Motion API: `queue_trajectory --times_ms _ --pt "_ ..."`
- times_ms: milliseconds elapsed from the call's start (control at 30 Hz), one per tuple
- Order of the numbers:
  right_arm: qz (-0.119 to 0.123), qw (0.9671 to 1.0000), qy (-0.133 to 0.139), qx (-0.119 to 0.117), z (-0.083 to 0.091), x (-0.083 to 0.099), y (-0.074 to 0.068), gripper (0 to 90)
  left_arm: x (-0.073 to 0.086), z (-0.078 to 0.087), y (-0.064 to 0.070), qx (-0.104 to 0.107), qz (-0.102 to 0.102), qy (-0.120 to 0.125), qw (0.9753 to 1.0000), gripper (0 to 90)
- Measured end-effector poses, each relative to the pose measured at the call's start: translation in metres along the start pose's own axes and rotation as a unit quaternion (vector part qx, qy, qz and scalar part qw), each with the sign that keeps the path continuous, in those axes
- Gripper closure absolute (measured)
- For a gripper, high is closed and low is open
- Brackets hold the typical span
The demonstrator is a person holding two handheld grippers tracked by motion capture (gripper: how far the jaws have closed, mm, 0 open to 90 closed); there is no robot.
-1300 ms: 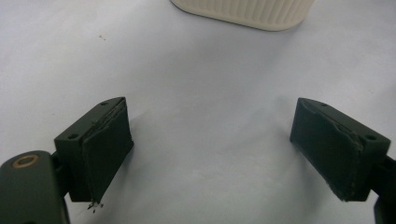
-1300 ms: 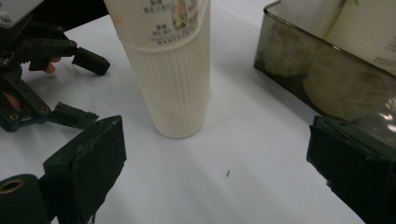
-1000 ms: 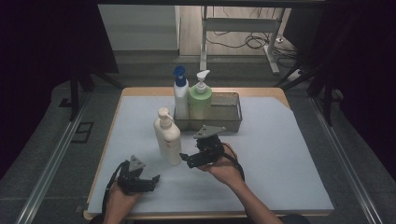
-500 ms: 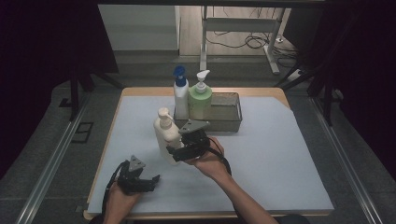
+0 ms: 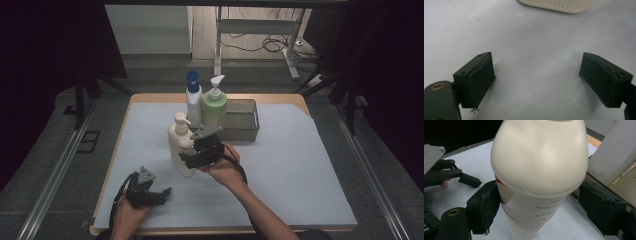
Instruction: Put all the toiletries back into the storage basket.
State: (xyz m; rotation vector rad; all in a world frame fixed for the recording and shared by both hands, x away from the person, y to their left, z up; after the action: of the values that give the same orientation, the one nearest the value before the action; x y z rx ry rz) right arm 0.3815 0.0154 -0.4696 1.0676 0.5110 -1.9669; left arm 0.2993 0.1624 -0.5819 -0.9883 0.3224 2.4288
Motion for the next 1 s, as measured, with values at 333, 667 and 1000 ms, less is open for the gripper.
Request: queue_trajectory --times_ms 333,667,1000 --pt "-0.007 1.0000 -0.002 -0.005 -0.012 -0.006 -0.006 18.6 0.000 0.000 0.000 0.001 0.000 0.000 1.0000 12.2" --pt "-0.016 0.9998 0.006 0.010 -0.024 -0.013 -0.012 26.3 0.000 0.000 0.000 0.001 0.000 0.000 1.0000 12.2" --pt "-0.028 0.9993 0.014 0.020 -0.023 -0.013 -0.012 35.9 0.000 0.000 0.000 0.001 0.000 0.000 1.0000 12.2"
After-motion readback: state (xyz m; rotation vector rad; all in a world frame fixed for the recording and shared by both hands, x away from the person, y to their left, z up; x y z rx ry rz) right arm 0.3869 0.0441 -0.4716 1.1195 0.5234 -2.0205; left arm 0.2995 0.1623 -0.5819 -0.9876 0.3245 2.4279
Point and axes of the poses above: each handheld gripper's, and its own axes: z roughly backward along the jaws, x roughly out of its underside, y roughly to its right, the point moved 8 cm from there along -z, roughly forward along the jaws, and after that the axes turned 2 degrees about y, right-handed, at the moved point
